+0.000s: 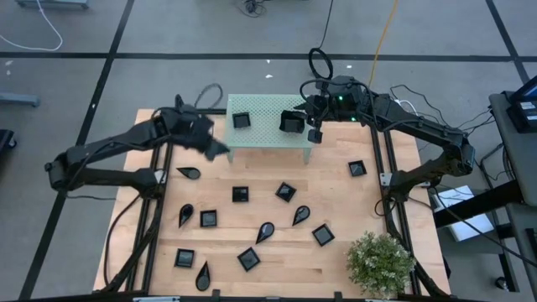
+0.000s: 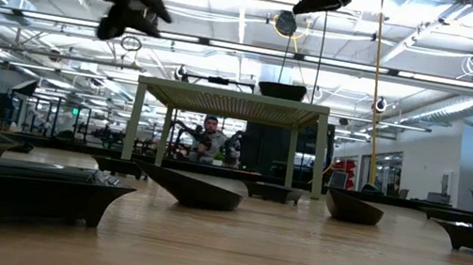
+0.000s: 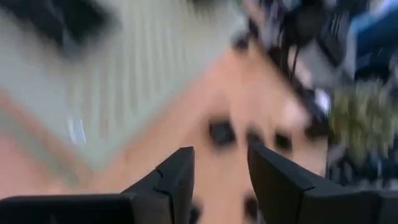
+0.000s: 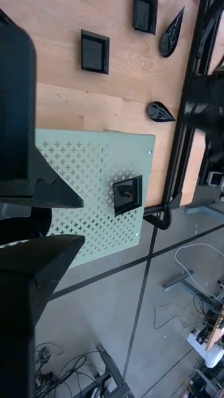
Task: Pick & Place Mini shaped plates
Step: Stack the black square plate on top of the other black square plate on the shelf
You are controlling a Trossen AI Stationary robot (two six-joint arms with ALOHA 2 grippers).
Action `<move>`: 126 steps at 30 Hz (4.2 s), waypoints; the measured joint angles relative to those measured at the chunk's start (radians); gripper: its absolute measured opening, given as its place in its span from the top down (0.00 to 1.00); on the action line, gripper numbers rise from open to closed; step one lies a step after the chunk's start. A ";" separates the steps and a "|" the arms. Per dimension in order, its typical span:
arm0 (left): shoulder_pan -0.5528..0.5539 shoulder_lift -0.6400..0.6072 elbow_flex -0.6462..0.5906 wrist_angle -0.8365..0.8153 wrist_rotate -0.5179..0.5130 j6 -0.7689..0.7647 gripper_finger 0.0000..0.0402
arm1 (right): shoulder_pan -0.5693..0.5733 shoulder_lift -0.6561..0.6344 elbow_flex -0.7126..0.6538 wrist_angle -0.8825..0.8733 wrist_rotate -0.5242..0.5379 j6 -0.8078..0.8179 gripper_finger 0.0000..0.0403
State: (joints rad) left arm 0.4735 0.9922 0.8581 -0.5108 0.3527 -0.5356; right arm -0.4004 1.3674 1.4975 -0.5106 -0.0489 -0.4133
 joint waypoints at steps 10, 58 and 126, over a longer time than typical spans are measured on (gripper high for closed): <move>-0.188 0.005 0.000 -0.590 -0.284 0.112 0.62 | 0.000 0.000 0.000 0.006 0.000 -0.050 0.84; -0.770 0.547 -0.100 -0.266 -0.248 0.123 0.62 | 0.000 0.000 0.000 0.004 -0.003 -0.081 0.84; -0.069 0.437 0.299 -0.014 -0.712 -0.376 0.98 | 0.000 0.000 0.000 -0.073 -0.004 -0.130 0.84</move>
State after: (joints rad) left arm 0.4048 1.4296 1.1568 -0.5243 -0.3592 -0.9119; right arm -0.4004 1.3670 1.4975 -0.5838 -0.0525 -0.5438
